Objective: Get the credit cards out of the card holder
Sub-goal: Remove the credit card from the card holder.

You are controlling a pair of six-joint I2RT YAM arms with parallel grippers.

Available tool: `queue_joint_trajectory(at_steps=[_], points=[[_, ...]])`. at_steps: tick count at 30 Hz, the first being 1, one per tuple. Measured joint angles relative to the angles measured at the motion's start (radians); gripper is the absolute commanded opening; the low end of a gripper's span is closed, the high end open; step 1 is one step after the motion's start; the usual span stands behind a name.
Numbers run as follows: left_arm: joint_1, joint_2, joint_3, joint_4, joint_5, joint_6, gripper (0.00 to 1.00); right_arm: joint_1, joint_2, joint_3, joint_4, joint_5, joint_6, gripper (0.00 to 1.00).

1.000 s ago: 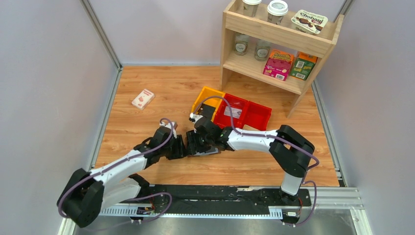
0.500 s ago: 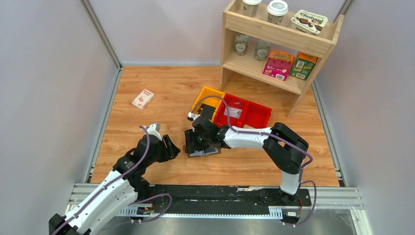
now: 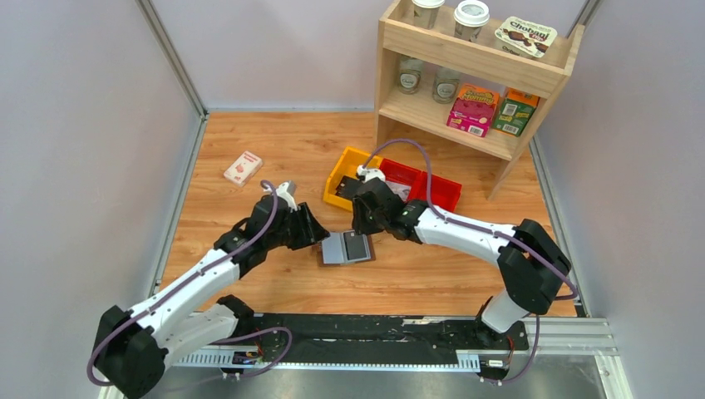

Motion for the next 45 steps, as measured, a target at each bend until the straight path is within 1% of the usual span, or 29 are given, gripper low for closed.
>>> queue_joint_trajectory(at_steps=[7, 11, 14, 19, 23, 29, 36, 45], points=[[0.000, 0.244, 0.030, 0.158, 0.099, -0.032, 0.49, -0.089, -0.017, -0.116, 0.000, -0.035, 0.006, 0.29], [0.000, 0.370, 0.031, 0.221, 0.133, -0.041, 0.50, -0.102, -0.016, -0.132, 0.006, -0.069, 0.008, 0.28], [0.000, 0.435, 0.030, 0.271, 0.146, -0.042, 0.52, -0.102, -0.005, -0.132, 0.033, -0.109, 0.008, 0.27], [0.000, 0.486, 0.025, 0.349, 0.165, -0.057, 0.57, -0.102, 0.034, -0.132, 0.061, -0.151, 0.007, 0.24], [0.000, 0.529, 0.025, 0.381, 0.172, -0.072, 0.57, -0.102, 0.073, -0.132, 0.079, -0.170, 0.007, 0.23], [0.000, 0.554, 0.010, 0.404, 0.171, -0.091, 0.57, -0.102, 0.098, -0.132, 0.084, -0.193, 0.008, 0.22], [0.022, 0.605, -0.031, 0.507, 0.213, -0.135, 0.50, -0.102, 0.098, -0.148, 0.108, -0.208, 0.011, 0.22], [0.033, 0.624, -0.068, 0.629, 0.274, -0.173, 0.41, -0.103, 0.098, -0.156, 0.124, -0.211, 0.026, 0.21]])
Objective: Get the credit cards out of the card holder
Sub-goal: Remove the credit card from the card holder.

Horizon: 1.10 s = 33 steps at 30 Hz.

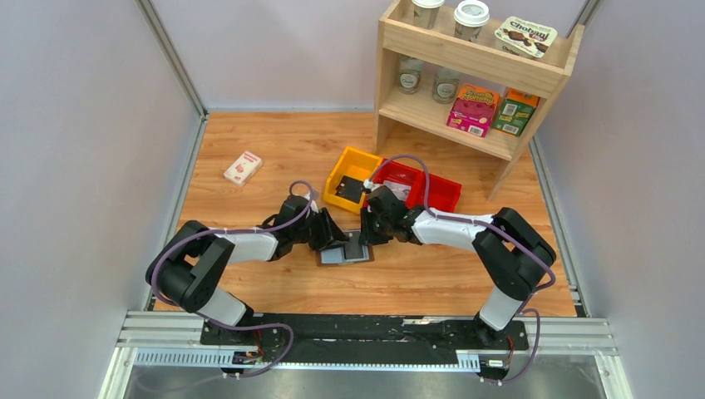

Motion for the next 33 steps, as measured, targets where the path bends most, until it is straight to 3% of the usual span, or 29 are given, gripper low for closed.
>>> queue_joint_trajectory(at_steps=[8, 18, 33], points=[[0.001, -0.029, -0.012, 0.016, 0.005, -0.004, 0.38, -0.001, 0.000, -0.003, 0.003, -0.002, 0.002, 0.21], [0.003, -0.036, -0.050, 0.078, 0.011, -0.017, 0.24, -0.002, 0.001, -0.003, 0.011, -0.010, 0.003, 0.20], [0.014, 0.013, -0.074, 0.209, 0.024, -0.051, 0.28, -0.013, 0.012, -0.003, 0.027, -0.018, 0.009, 0.18]])
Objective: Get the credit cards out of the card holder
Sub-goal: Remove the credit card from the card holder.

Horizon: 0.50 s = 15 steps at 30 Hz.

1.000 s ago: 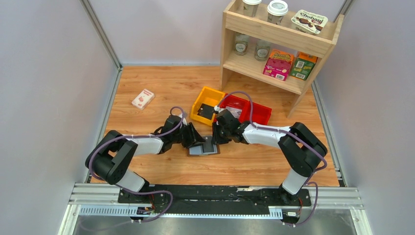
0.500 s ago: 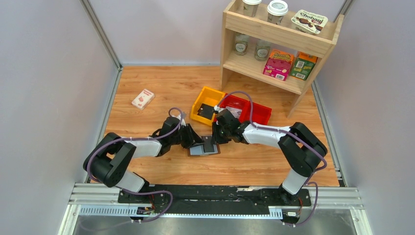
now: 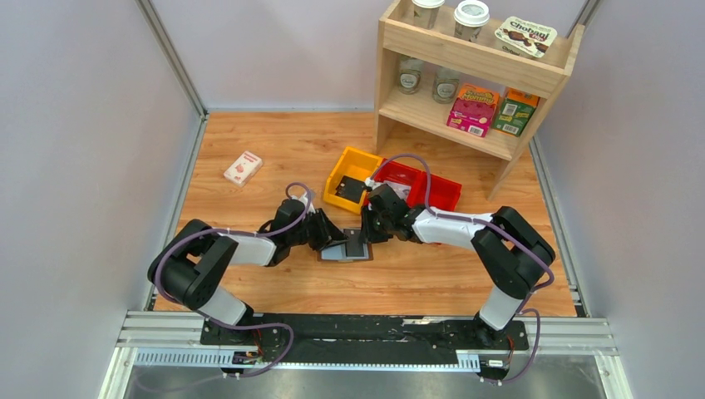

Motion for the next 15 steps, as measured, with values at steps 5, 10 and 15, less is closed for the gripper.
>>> queue_joint_trajectory(at_steps=[5, 10, 15], points=[[0.000, 0.021, 0.000, 0.024, 0.007, -0.011, 0.27, -0.002, 0.002, 0.000, 0.006, -0.002, 0.001, 0.18], [0.000, 0.033, 0.000, 0.040, 0.015, -0.019, 0.23, -0.002, 0.003, 0.000, 0.010, -0.003, 0.002, 0.18], [0.000, 0.033, -0.006, 0.043, 0.013, -0.027, 0.15, -0.002, 0.010, 0.001, 0.017, -0.003, 0.008, 0.17]])
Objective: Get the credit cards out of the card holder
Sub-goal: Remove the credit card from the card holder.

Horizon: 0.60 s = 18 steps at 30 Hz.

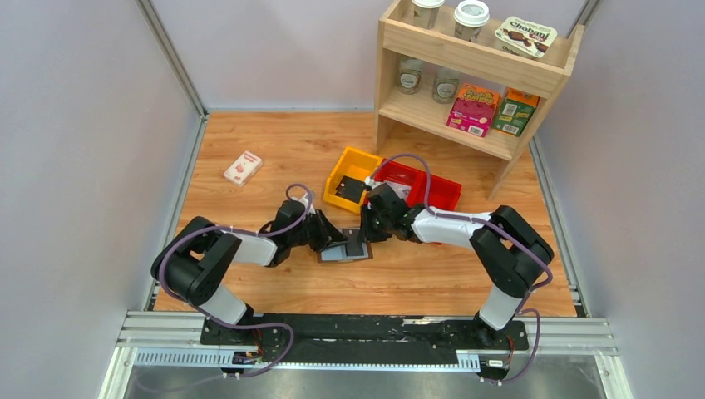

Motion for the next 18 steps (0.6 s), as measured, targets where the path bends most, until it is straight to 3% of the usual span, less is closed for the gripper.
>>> queue_joint_trajectory(at_steps=[18], points=[[0.003, -0.123, -0.066, -0.081, -0.049, -0.013, 0.11, 0.001, 0.059, 0.026, 0.083, -0.018, 0.037, 0.15]])
